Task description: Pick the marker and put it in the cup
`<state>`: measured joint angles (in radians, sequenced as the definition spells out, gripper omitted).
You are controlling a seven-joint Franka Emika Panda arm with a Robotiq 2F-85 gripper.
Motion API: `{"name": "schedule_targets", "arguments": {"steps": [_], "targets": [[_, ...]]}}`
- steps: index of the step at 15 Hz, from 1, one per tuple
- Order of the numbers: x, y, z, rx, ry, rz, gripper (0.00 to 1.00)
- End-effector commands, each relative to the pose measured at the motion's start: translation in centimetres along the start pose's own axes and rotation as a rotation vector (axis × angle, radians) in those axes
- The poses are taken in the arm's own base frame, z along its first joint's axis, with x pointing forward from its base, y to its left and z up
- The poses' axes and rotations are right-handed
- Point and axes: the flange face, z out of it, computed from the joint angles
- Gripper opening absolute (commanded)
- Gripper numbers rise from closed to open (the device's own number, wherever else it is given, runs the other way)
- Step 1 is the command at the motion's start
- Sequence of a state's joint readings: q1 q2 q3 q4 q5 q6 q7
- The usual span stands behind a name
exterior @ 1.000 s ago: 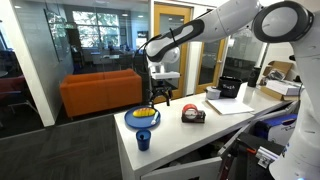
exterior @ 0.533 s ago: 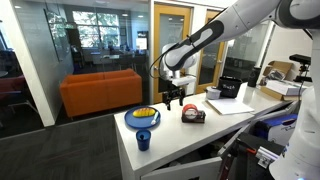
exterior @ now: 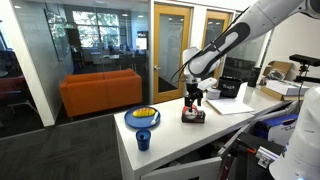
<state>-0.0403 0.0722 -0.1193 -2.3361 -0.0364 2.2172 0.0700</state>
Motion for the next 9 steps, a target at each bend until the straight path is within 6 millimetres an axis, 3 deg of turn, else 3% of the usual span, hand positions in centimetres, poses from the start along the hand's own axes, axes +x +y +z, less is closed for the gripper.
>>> {"name": "schedule_targets", "arguments": {"steps": [1,9], "targets": [[-0.46,0.57,-0.15,0.002,0.000,0.002,1.00],[-0.89,0.61,-0.39,0.004,0.006,-0.002,1.00]]}}
